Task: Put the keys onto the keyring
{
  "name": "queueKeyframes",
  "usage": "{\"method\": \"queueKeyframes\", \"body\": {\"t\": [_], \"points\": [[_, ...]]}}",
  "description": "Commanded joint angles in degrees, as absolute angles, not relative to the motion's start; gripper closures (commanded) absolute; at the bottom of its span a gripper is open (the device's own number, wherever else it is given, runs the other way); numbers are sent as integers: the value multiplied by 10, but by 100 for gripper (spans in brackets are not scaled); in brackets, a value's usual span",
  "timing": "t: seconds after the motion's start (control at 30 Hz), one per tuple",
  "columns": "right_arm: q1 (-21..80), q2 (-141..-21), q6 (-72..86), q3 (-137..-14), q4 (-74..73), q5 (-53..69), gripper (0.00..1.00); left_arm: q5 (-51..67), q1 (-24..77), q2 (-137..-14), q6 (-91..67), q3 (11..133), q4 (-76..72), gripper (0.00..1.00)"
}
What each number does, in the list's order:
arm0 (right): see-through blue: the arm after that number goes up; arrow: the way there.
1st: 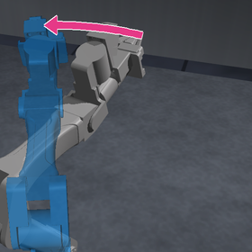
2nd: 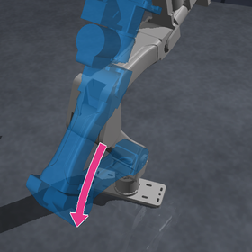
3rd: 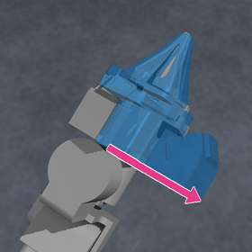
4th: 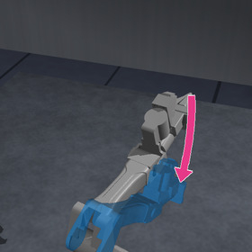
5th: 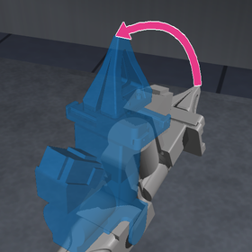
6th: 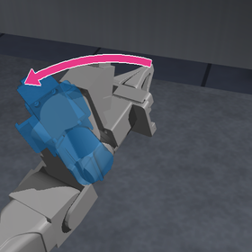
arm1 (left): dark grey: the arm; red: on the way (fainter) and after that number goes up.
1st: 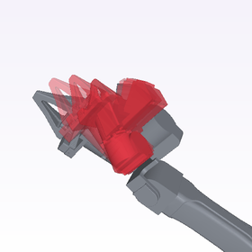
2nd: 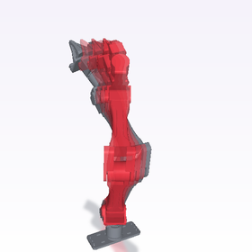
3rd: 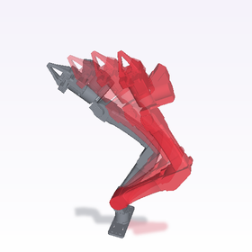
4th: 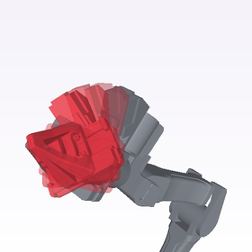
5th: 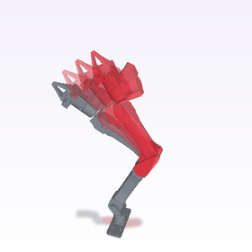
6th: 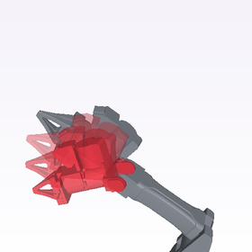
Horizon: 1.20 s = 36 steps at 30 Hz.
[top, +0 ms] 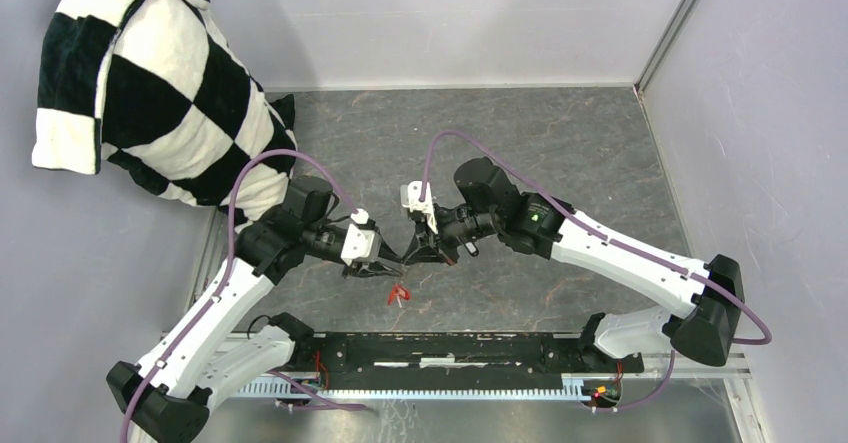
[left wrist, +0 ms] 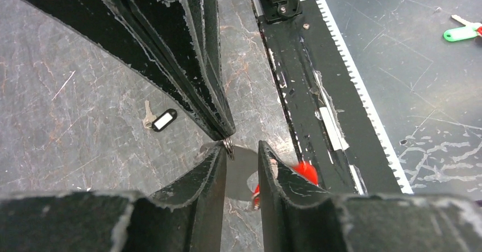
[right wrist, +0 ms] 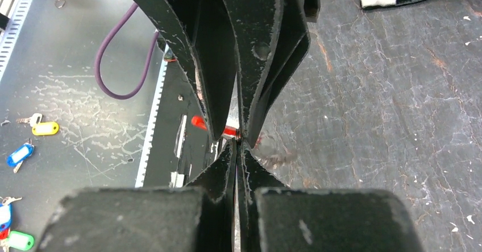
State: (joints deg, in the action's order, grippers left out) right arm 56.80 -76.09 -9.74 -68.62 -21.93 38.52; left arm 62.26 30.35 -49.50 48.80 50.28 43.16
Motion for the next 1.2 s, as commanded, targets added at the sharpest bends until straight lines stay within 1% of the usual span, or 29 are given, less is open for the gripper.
{"method": "queueKeyframes", "body": {"t": [0.0,0.03,0.1,0.2,0.3,0.33,0.47,0.5,0.6,0.63,0.7,0.87,1.0,1.17], "points": [[571,-735,-55,-671,-135,390,100,644,306,-495,460,505,428,69],[571,-734,-49,-667,-125,391,100,644,306,-496,460,506,429,70],[571,-732,-41,-659,-113,391,100,643,306,-498,460,509,428,74],[571,-722,-27,-641,-89,384,100,637,306,-502,459,513,427,87],[571,-699,-5,-609,-44,377,100,627,306,-501,460,513,427,97],[571,-690,-1,-598,-29,376,100,625,306,-500,461,513,427,98],[572,-656,30,-550,32,364,99,624,306,-492,435,515,402,98],[571,-645,35,-539,48,363,95,626,306,-489,422,516,391,98],[571,-607,46,-499,97,345,71,637,306,-481,368,521,342,98],[570,-594,46,-486,112,337,66,644,306,-479,351,524,331,98],[570,-571,40,-471,130,327,62,654,306,-478,316,531,311,98],[570,-539,34,-459,154,312,60,682,306,-480,199,546,234,98],[570,-545,43,-462,161,318,60,690,306,-478,114,547,163,98],[570,-550,33,-466,153,314,60,689,306,-473,130,552,166,98]]}}
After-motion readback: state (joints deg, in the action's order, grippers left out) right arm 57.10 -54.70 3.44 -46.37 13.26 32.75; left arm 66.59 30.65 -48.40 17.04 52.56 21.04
